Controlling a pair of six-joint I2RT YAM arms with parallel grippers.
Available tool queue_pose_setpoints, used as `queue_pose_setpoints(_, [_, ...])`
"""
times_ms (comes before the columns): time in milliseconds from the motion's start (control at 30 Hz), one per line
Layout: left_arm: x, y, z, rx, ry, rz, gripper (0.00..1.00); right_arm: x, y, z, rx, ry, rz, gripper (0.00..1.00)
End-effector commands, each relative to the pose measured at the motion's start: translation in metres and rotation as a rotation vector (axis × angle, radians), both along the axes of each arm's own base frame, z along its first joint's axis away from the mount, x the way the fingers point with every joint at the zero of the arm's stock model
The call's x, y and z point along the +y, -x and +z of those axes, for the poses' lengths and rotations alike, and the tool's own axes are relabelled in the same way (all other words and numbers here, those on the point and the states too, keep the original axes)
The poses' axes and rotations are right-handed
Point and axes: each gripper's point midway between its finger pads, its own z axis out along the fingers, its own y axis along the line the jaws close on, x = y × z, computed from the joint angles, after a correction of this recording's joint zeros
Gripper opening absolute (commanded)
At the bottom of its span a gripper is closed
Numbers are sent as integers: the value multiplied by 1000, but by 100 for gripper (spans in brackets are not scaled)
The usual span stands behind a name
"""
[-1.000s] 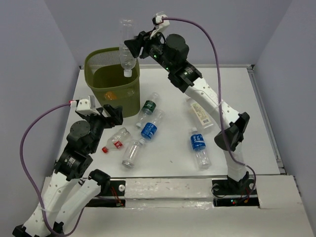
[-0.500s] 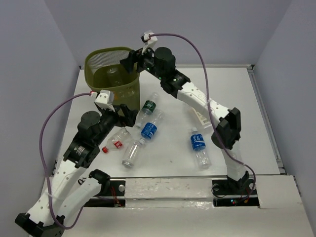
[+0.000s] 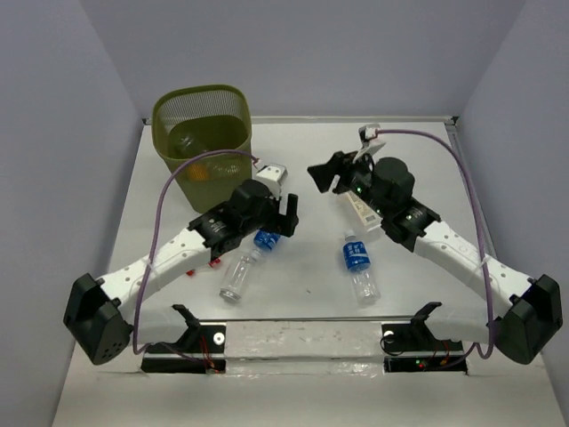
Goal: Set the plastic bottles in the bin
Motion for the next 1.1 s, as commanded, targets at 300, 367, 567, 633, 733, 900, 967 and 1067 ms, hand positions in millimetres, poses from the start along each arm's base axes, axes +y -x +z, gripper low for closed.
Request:
queue_pose_setpoints(300, [-7, -54, -59, 8, -262, 226, 99, -73, 89, -171, 410, 154, -59, 72])
queue_pose_setpoints(367, [-9, -56, -66, 10, -273, 218, 99, -77, 103, -184, 466, 147, -50, 73])
queue_pose_setpoints(567, [-13, -67, -90, 22, -340, 223, 97, -87, 125, -230, 632, 184, -70, 82])
queue_pose_setpoints(633, [-11, -71, -95, 18, -360, 236, 96, -96, 125, -235, 641, 204, -117, 86])
queue_pose_setpoints(733, [-12, -74, -101, 11, -372, 234, 95, -104, 126, -233, 645, 214, -154, 89])
queue_pose_setpoints(900, [-12, -75, -117, 25, -405, 224, 93, -109, 124, -240, 676, 243, -193, 91])
queue_pose_setpoints(967, [-12, -74, -124, 32, -408, 221, 89, -110, 122, -247, 704, 275, -208, 91])
queue_pose_setpoints(1067, [-12, -71, -128, 41, -411, 209, 82, -112, 118, -253, 732, 323, -226, 92])
